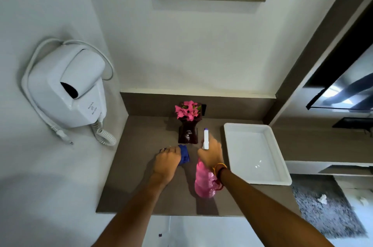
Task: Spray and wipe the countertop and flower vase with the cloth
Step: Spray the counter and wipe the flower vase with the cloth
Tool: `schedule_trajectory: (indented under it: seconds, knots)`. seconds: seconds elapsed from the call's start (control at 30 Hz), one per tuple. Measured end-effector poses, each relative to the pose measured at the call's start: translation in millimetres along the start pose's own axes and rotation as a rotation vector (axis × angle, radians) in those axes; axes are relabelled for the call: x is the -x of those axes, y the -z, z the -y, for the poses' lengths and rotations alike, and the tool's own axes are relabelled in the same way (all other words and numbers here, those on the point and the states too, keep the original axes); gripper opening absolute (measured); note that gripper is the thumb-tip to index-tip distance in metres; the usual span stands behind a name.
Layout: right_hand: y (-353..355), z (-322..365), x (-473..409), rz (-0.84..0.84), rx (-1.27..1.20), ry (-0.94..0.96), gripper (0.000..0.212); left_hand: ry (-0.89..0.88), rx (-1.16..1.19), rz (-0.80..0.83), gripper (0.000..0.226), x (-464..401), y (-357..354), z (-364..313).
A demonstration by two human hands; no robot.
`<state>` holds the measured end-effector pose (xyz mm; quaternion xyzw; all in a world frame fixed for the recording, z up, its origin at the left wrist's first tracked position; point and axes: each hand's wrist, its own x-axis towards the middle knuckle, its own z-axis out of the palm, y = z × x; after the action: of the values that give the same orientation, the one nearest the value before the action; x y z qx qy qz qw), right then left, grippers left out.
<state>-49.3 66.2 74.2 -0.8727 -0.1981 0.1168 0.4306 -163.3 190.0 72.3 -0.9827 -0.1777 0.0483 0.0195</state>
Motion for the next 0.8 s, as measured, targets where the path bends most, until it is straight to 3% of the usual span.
schedule_trajectory:
  seconds: [0.23,0.37,0.6,0.8]
  knots:
    - [102,-20,-33,-0.257,-0.082,0.153,0.026,-0.105,-0.034,-0.045,0.028,-24,20,-54]
    - [143,-55,-41,-0.210,-0.134,0.137,0.034,-0.153,-0.031,-0.067,0.036,-39,20,-87]
    - [181,-113,-57,-0.206,-0.217,-0.073,0.055,-0.170,-0.046,-0.026,0.040,-64,10,-126]
    - [176,-131,-58,-0.160,-0.273,-0.106,0.049,-0.175,-0.083,-0.046,0.042,-75,3,-139]
